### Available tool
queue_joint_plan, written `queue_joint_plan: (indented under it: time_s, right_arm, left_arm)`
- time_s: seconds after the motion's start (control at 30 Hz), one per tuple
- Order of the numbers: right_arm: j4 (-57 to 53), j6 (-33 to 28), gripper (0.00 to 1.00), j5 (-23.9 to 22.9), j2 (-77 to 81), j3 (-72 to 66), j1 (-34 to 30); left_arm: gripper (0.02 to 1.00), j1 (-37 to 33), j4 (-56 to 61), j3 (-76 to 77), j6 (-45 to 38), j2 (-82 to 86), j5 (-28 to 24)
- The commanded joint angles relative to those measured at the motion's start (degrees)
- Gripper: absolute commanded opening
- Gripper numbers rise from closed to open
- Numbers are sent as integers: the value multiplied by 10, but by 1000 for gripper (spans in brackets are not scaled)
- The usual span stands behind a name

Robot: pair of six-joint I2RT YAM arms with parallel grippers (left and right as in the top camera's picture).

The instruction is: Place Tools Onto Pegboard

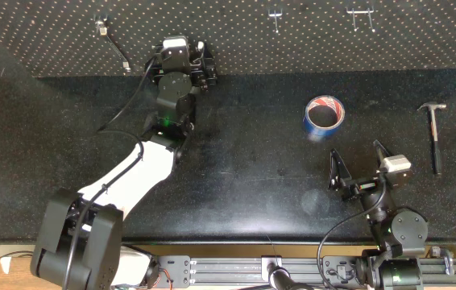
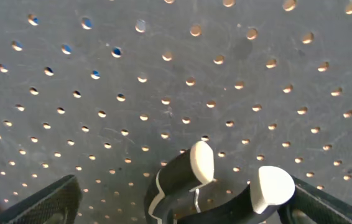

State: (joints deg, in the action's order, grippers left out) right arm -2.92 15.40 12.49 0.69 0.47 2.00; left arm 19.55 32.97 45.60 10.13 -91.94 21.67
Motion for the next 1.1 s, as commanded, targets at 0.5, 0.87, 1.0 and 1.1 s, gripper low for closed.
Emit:
queue_joint_plan:
  time_s: [0.5,0.87,1.0,1.1]
  right_arm:
    - [-1,6,996,1,-5,-2,3]
    - [-1,6,996,1,-5,-2,3]
    - [-1,6,996,1,-5,-2,3]
    - [-1,6,996,1,-5,-2,3]
  left_arm:
    - [996,-100,-158,-338,5,503,-132]
    - [998,-156,-270,-453,5,819,-138]
    - [996,-158,-369,-453,5,911,-136]
    - [996,-158,-367,-453,5,918,-136]
